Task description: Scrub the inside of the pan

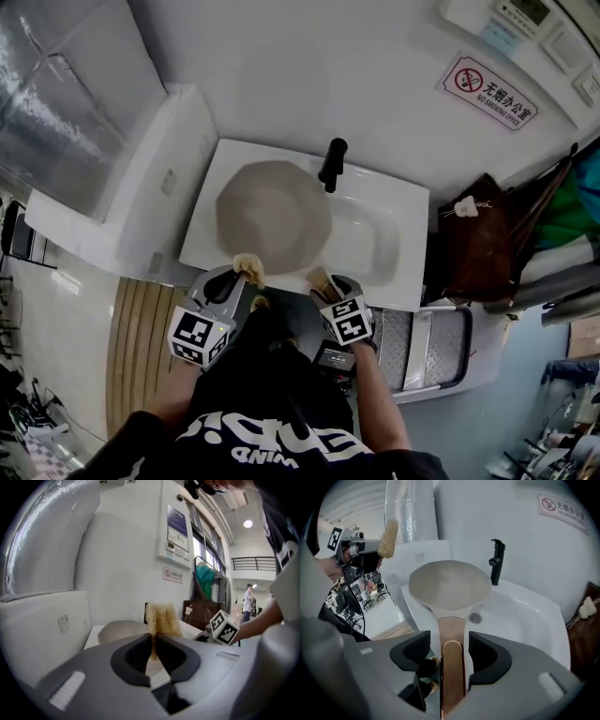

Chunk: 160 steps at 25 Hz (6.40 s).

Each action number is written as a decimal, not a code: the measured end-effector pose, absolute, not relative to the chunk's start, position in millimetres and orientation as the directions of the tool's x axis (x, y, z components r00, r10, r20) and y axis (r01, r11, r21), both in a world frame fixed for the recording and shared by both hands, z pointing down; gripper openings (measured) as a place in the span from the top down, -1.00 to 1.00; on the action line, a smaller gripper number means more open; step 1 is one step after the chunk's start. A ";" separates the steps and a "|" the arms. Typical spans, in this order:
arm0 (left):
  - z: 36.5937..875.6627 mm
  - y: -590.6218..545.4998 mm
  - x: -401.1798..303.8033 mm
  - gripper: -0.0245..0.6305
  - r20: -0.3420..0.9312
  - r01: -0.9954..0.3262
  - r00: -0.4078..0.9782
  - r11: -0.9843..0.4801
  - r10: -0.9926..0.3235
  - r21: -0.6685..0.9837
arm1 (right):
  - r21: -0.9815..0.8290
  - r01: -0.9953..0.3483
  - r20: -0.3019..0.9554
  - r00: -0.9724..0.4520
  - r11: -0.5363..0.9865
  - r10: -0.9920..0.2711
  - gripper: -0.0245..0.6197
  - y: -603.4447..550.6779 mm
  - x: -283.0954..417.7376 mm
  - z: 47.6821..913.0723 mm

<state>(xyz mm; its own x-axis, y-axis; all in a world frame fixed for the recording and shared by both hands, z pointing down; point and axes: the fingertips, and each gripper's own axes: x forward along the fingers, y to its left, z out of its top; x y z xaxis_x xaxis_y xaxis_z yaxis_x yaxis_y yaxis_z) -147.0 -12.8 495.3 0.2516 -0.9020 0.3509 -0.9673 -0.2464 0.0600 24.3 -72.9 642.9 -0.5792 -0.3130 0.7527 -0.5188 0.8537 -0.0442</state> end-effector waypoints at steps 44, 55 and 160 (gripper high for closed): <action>524.3 -123.4 -113.7 0.85 0.555 -0.711 0.565 -0.702 -0.611 -0.049 | -0.114 -0.389 0.853 -0.510 0.914 -0.111 0.39 -73.4 33.9 641.5; 583.1 -126.1 -68.0 0.85 0.705 -0.396 0.635 -0.917 -0.315 -0.053 | -0.111 -0.395 0.856 -0.505 0.912 -0.115 0.39 -74.8 33.5 633.2; 679.3 -86.5 -176.0 0.85 0.988 -0.235 0.010 -0.960 0.153 0.151 | -0.101 -0.404 0.841 -0.523 0.909 -0.139 0.39 -71.8 28.8 615.1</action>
